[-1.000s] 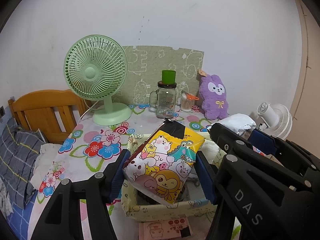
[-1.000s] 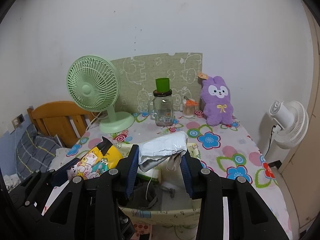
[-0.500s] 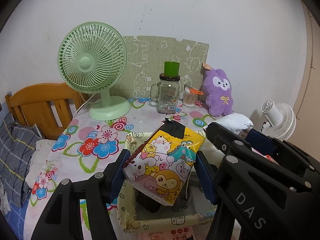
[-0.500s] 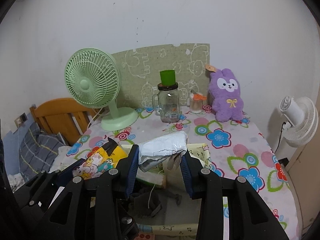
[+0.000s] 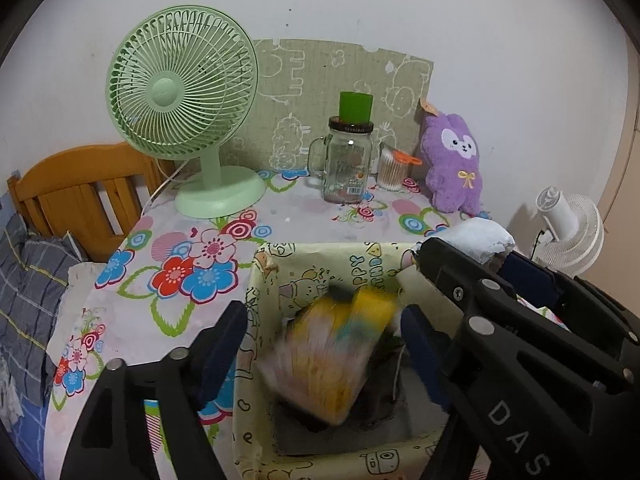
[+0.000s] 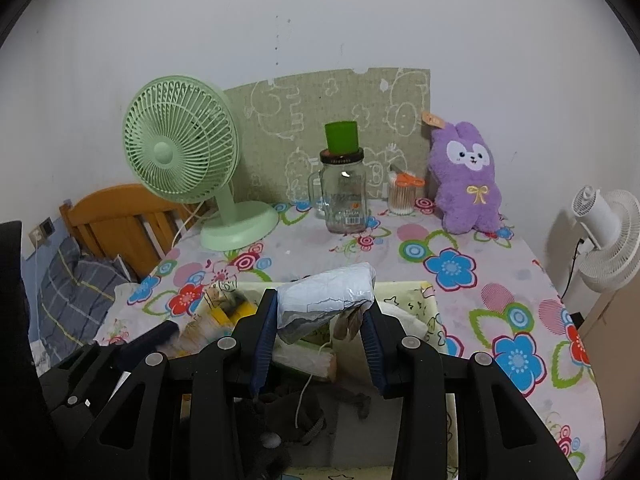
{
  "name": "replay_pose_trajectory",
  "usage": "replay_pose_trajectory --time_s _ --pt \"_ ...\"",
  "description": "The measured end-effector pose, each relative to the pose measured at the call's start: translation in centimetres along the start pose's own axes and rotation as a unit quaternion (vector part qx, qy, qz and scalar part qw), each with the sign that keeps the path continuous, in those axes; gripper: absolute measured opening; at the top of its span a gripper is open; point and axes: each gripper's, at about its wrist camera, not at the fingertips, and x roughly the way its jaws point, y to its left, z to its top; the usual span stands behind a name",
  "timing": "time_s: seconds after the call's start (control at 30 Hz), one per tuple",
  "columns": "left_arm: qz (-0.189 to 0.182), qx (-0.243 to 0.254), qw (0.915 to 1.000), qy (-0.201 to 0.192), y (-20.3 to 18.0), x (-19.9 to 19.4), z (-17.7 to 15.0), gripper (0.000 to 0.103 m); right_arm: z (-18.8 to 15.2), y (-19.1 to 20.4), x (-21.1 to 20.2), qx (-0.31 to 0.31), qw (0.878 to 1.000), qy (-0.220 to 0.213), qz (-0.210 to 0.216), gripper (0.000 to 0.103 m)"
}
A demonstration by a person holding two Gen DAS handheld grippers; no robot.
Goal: Organize soft objects
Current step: 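Open the left tool to drop the yellow pack in the box while the right tool releases the white bag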
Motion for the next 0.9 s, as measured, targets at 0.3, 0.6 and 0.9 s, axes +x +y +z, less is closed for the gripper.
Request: replay_pose_trajectory --time_s 0.3,0.6,0.9 --pt "0.015 0.004 0.9998 0.012 0.7 0.4 -0.2 0.09 -0.2 0.6 1.3 -0.005 1.0 0.013 0.021 0.042" --pt "0.025 0.002 0.9995 0.02 1.5 0.7 -0.4 0.093 -0.5 1.4 2.2 -0.005 0.999 0.029 0.039 0.042" --pt "0.022 0.004 0.9995 0.022 1.8 0.7 -0.8 0.096 -0.8 1.6 2.5 -0.003 0.998 0.043 0.042 0.054"
